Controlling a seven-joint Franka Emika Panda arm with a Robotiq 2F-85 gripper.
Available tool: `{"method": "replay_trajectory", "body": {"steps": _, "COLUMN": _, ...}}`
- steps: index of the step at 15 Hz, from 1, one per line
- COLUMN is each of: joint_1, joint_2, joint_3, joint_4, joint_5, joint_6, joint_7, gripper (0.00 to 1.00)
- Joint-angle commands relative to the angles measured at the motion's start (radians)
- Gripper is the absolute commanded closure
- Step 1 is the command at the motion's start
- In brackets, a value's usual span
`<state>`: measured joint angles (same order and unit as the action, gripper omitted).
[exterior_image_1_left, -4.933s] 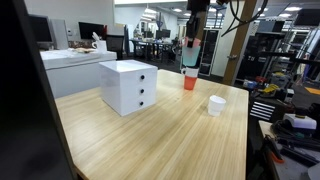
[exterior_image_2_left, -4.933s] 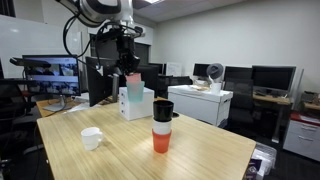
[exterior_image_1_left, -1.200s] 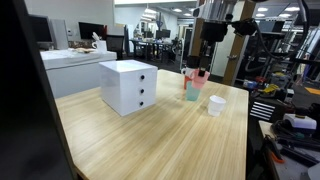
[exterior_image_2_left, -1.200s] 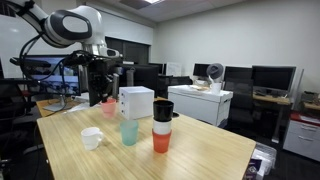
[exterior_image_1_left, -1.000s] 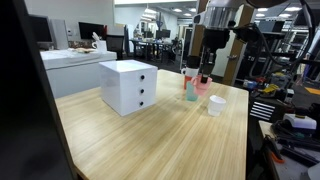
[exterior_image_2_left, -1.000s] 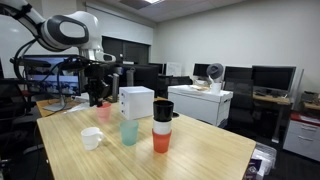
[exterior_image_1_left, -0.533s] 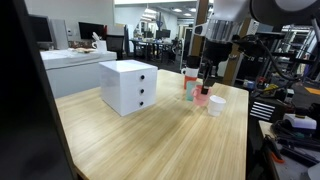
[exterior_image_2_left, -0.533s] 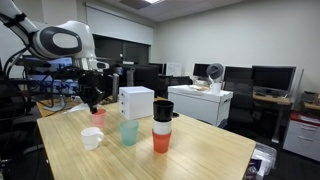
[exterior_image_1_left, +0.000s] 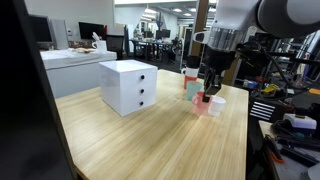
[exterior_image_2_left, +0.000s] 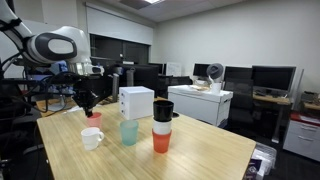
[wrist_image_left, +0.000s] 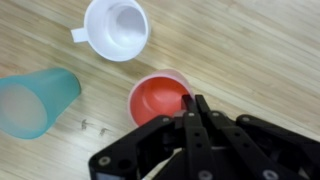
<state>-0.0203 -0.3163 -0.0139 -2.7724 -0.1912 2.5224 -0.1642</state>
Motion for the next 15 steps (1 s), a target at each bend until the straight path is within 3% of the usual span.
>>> {"method": "replay_trajectory", "body": {"steps": 1, "joint_1": 0.003, "joint_2": 0.013, "joint_3": 0.007, "joint_4": 0.000, "joint_5": -0.012, "joint_6": 0.025, "joint_7": -0.001, "gripper": 0.96}}
{"method": "replay_trajectory", "body": {"steps": 2, "joint_1": 0.003, "joint_2": 0.014, "joint_3": 0.007, "joint_4": 0.001, "joint_5": -0.013, "joint_6": 0.024, "joint_7": -0.001, "gripper": 0.96}}
{"method": "replay_trajectory", "body": {"steps": 3, "joint_1": 0.002, "joint_2": 0.010, "joint_3": 0.007, "joint_4": -0.001, "joint_5": -0.017, "joint_6": 0.022, "joint_7": -0.006, "gripper": 0.71}}
{"method": "replay_trajectory", "body": {"steps": 4, "joint_1": 0.003, "joint_2": 0.005, "joint_3": 0.006, "joint_4": -0.003, "joint_5": -0.016, "joint_6": 0.016, "joint_7": -0.012, "gripper": 0.69}}
{"method": "replay_trajectory", "body": {"steps": 10, "joint_1": -0.001, "joint_2": -0.063, "joint_3": -0.015, "joint_4": 0.023, "joint_5": -0.006, "joint_6": 0.000, "joint_7": -0.033, "gripper": 0.28}}
{"method": "replay_trajectory", "body": {"steps": 15, "joint_1": -0.010, "joint_2": -0.071, "joint_3": -0.026, "joint_4": 0.038, "joint_5": -0.019, "joint_6": 0.003, "joint_7": -0.028, "gripper": 0.01}}
